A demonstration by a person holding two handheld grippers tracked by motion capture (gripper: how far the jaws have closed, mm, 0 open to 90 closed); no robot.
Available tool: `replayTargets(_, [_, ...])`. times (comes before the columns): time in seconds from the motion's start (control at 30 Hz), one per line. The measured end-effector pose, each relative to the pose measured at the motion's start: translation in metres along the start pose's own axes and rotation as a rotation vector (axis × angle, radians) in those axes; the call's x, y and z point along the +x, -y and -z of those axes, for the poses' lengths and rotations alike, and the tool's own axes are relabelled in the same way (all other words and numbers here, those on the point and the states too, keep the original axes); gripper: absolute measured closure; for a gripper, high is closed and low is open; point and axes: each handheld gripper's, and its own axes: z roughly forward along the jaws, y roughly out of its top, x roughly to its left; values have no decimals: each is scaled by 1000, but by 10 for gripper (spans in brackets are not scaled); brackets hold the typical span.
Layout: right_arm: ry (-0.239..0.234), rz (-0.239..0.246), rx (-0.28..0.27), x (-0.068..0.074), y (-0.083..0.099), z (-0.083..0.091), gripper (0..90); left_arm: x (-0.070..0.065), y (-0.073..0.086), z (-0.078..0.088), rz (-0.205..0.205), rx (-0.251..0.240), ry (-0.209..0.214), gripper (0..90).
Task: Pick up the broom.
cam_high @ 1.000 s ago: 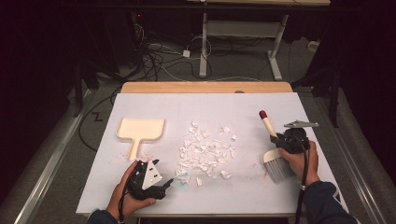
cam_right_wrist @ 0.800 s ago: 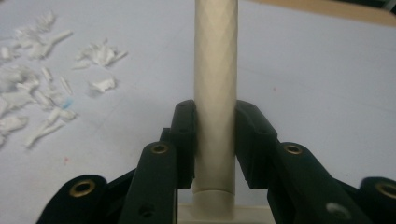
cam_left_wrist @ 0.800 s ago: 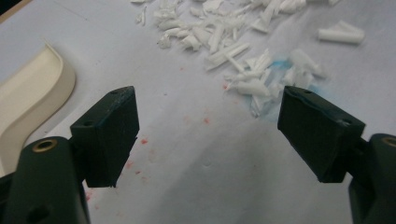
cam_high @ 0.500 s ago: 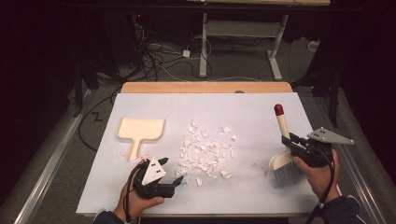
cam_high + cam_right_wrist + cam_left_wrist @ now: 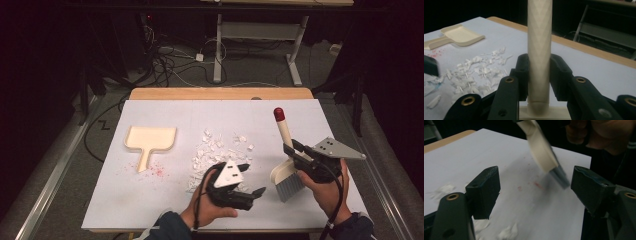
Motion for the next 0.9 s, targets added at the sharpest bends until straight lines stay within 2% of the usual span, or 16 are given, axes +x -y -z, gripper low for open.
replayTargets(0.07, [-7, 17, 10, 8, 0, -2, 714, 0, -2, -7, 8, -2, 9, 239])
replayTargets(0.17, [-16, 27, 3, 13, 0, -4, 714, 2, -4, -22, 59, -14, 18, 259])
replayTargets(0.27, [-23, 37, -10, 20, -1, -4, 714, 7, -2, -33, 83, -6, 16, 307])
replayTargets(0.3, [-31, 50, -13, 26, -2, -4, 714, 9, 0, -35, 94, -6, 23, 375])
replayTargets(0.33, [-31, 50, -13, 26, -2, -4, 714, 12, 1, -38, 112, -10, 41, 375])
replayTargets(0.37, [-30, 54, -18, 28, -2, -3, 713, 14, 3, -39, 118, -10, 57, 392])
replayTargets(0.4, [-35, 68, -19, 31, -3, -3, 713, 15, 4, -40, 122, -9, 66, 486])
replayTargets(0.47, [-35, 64, -21, 33, -3, -2, 713, 17, 6, -40, 123, -10, 92, 541])
replayTargets(0.53, [-47, 66, -18, 34, -4, -2, 713, 18, 6, -38, 106, -1, 76, 584])
replayTargets(0.57, [-61, 76, -18, 33, -4, 0, 711, 22, 7, -35, 76, 21, 53, 605])
replayTargets(0.63, [-77, 82, -12, 33, -5, 0, 709, 25, 8, -33, 62, 34, 49, 630])
replayTargets(0.7, [-160, 96, -4, 27, -6, 4, 660, 31, 9, -26, 36, 55, 58, 646])
replayTargets(0.73, [-190, 119, 7, 25, -7, 6, 626, 36, 10, -17, -10, 90, 53, 646])
replayTargets(0.83, [-284, 192, 26, 20, -7, 9, 545, 41, 11, -7, -33, 105, 62, 647])
replayTargets(0.87, [-284, 192, 26, 20, -7, 9, 545, 43, 11, -3, -46, 112, 67, 647])
replayTargets(0.9, [-325, 238, 71, 18, -5, 8, 473, 45, 11, 1, -62, 122, 77, 647])
